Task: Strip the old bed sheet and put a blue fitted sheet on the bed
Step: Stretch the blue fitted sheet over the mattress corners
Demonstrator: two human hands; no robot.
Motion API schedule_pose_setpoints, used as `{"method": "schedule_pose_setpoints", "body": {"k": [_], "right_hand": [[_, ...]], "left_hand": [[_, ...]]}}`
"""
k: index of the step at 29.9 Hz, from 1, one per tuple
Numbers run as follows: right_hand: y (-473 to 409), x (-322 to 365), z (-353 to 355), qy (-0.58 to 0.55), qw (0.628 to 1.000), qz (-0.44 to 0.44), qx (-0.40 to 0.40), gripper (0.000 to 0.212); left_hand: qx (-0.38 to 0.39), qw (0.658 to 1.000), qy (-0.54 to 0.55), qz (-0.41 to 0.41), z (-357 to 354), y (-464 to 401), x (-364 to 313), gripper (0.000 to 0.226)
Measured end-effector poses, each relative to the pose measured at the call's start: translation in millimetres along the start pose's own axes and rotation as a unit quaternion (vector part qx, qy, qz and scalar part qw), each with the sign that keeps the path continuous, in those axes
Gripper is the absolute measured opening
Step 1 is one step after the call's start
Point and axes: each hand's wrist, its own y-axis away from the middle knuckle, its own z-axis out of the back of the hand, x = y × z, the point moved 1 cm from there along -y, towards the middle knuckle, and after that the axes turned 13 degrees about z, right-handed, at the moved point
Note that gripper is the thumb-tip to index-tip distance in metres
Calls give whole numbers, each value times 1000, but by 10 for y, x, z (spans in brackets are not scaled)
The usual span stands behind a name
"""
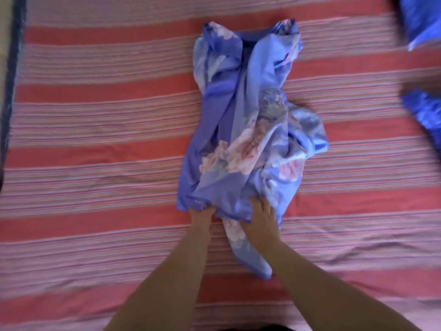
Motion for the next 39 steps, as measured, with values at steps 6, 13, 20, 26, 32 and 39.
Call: {"method": "schedule_pose_setpoints", "body": {"k": [6, 13, 20, 26, 32, 39], "right_hand": [[189, -216, -124, -44, 999, -27, -3, 69], [265, -217, -188, -81, 995, -60, 17, 71], [276, -331, -190, -119, 991, -48, 25, 72], [283, -251, 40, -233, 965, -82, -91, 50], [213, -364, 809, -428, 872, -166, -170, 14], [721, -221, 1613, -599, 768, -224, 36, 33]], "left_hand": [[85, 987, 91, 98, -229, -129, -15, 20], [74, 989, 79, 105, -257, -198, 285, 29], [48, 993, 73, 80, -461, 108, 248, 22], [83, 928, -259, -254, -784, 1000, 232, 22], [22, 987, -96, -125, -721, 1269, 465, 20], [171, 976, 99, 92, -1036, 1250, 718, 63]]}}
